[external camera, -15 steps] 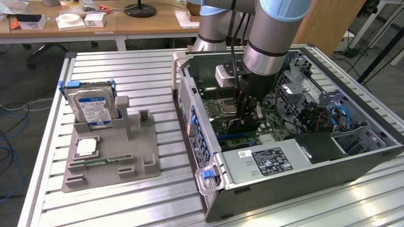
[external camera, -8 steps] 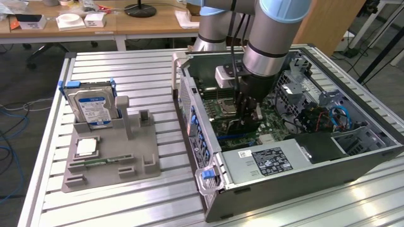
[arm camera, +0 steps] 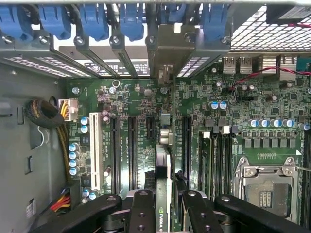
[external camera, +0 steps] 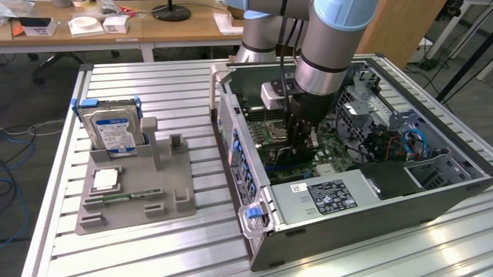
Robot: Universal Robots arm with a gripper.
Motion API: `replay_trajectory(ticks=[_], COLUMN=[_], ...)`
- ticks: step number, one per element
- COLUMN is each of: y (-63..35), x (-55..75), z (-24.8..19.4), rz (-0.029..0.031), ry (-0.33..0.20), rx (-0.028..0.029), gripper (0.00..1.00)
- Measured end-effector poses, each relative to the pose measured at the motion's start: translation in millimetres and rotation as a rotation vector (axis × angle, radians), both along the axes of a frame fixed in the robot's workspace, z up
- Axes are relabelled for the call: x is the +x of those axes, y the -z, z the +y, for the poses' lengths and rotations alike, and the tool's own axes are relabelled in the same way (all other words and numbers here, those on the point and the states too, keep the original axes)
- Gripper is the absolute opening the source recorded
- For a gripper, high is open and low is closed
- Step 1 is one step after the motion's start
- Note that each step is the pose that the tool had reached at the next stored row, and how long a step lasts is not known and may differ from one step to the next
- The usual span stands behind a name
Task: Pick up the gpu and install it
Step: 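Insert the gpu into the slot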
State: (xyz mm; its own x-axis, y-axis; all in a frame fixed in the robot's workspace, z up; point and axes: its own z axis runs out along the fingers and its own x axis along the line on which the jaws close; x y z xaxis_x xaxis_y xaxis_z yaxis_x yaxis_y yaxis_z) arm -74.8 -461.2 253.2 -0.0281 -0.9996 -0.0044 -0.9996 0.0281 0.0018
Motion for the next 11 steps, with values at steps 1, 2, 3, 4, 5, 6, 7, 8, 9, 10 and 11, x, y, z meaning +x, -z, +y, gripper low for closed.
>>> replay_trajectory(ticks=[1, 2, 3, 4, 5, 6, 7, 8, 9, 10, 11], y=[0.6, 1.2, 1.9, 2.4, 2.4, 2.4, 2.4, 1.9, 0.6, -1.0, -2.5], x=[-0.1, -0.3, -0.4, -0.5, -0.5, -0.6, -0.6, -0.6, -0.6, -0.5, -0.5], z=[0.0, 0.0, 0.1, 0.1, 0.1, 0.1, 0.1, 0.1, 0.3, 0.3, 0.2], rz=[-0.0001, -0.0003, -0.0005, -0.0008, -0.0007, -0.0006, -0.0007, -0.0007, -0.0014, -0.0016, -0.0010], ry=[0.000, 0.000, 0.000, 0.000, 0.000, 0.000, 0.000, 0.000, 0.000, 0.000, 0.000], rx=[0.0003, 0.0007, 0.0014, 0.0022, 0.0025, 0.0031, 0.0038, 0.0046, 0.0066, 0.0066, 0.0052], gripper=[0.26, 0.26, 0.26, 0.26, 0.26, 0.26, 0.26, 0.26, 0.26, 0.26, 0.26])
